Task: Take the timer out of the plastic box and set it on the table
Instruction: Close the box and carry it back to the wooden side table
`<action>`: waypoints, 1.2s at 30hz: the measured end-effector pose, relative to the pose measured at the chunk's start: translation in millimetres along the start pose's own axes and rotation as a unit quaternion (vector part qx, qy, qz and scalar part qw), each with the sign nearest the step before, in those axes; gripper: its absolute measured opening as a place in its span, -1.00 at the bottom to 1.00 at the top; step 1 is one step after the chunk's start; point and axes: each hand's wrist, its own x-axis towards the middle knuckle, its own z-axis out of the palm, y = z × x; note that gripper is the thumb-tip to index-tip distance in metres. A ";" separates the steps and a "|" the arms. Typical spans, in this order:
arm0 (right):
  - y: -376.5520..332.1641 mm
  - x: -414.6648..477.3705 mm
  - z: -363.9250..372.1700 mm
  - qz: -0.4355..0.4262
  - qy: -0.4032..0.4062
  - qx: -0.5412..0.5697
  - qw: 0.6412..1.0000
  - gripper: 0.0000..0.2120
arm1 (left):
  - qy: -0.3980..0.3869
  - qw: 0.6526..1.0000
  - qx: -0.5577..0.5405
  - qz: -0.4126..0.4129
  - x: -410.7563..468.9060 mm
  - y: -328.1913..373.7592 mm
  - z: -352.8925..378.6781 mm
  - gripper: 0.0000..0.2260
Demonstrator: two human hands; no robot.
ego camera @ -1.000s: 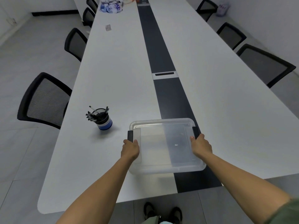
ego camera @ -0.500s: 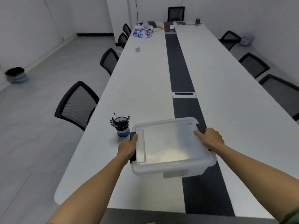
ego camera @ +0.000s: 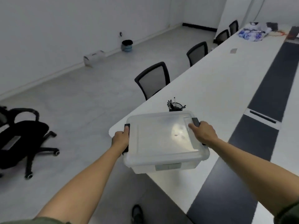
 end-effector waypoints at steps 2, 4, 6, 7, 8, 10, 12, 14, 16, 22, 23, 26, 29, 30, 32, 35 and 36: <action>-30.9 -5.9 25.9 -0.058 -0.039 -0.018 0.997 -0.51 | 0.053 0.998 -0.028 -0.026 -15.7 -32.6 -33.7 -0.50; -61.6 -13.8 50.9 -0.107 -0.074 -0.032 0.991 -0.50 | 0.093 0.993 -0.043 -0.057 -32.5 -62.1 -65.1 -0.51; -96.4 -29.5 77.5 -0.148 -0.106 -0.041 0.983 -0.52 | 0.140 0.985 -0.054 -0.086 -48.1 -93.8 -98.0 -0.52; -118.1 -41.3 94.7 -0.176 -0.121 -0.051 0.976 -0.54 | 0.167 0.979 -0.061 -0.103 -59.5 -112.0 -119.1 -0.52; -137.0 -53.0 108.0 -0.195 -0.137 -0.064 0.969 -0.56 | 0.192 0.972 -0.071 -0.114 -66.5 -129.3 -135.7 -0.53; -171.7 -75.6 137.3 -0.229 -0.160 -0.074 0.957 -0.59 | 0.233 0.959 -0.083 -0.136 -83.3 -161.7 -167.3 -0.52; -198.8 -96.7 163.5 -0.254 -0.180 -0.082 0.947 -0.58 | 0.259 0.948 -0.093 -0.160 -100.1 -186.9 -193.6 -0.52; -232.3 -123.1 195.9 -0.281 -0.206 -0.089 0.933 -0.56 | 0.291 0.934 -0.105 -0.178 -120.8 -213.1 -226.9 -0.52; -266.3 -158.7 231.8 -0.317 -0.237 -0.097 0.913 -0.56 | 0.325 0.917 -0.121 -0.199 -145.8 -246.6 -261.2 -0.52; -340.5 -271.4 325.8 -0.406 -0.325 -0.131 0.844 -0.57 | 0.402 0.856 -0.148 -0.290 -224.1 -341.6 -330.1 -0.45; -350.8 -289.1 341.1 -0.425 -0.338 -0.138 0.828 -0.59 | 0.414 0.844 -0.153 -0.306 -236.9 -353.0 -338.0 -0.47; -377.8 -331.0 375.9 -0.466 -0.360 -0.162 0.792 -0.61 | 0.449 0.808 -0.190 -0.330 -263.1 -382.3 -351.9 -0.50; -403.1 -363.8 413.4 -0.509 -0.378 -0.183 0.751 -0.57 | 0.485 0.766 -0.223 -0.359 -282.1 -403.9 -359.5 -0.47; -412.5 -377.7 428.0 -0.520 -0.389 -0.190 0.736 -0.56 | 0.495 0.748 -0.230 -0.377 -287.7 -412.7 -363.9 -0.47; -429.9 -401.7 456.0 -0.544 -0.406 -0.200 0.706 -0.53 | 0.514 0.713 -0.235 -0.415 -295.0 -425.6 -372.7 -0.49; -457.9 -440.6 495.3 -0.576 -0.430 -0.217 0.660 -0.49 | 0.551 0.664 -0.246 -0.443 -306.5 -437.9 -384.3 -0.54; -461.2 -445.6 502.6 -0.583 -0.432 -0.219 0.652 -0.48 | 0.552 0.657 -0.259 -0.443 -309.6 -437.0 -383.7 -0.55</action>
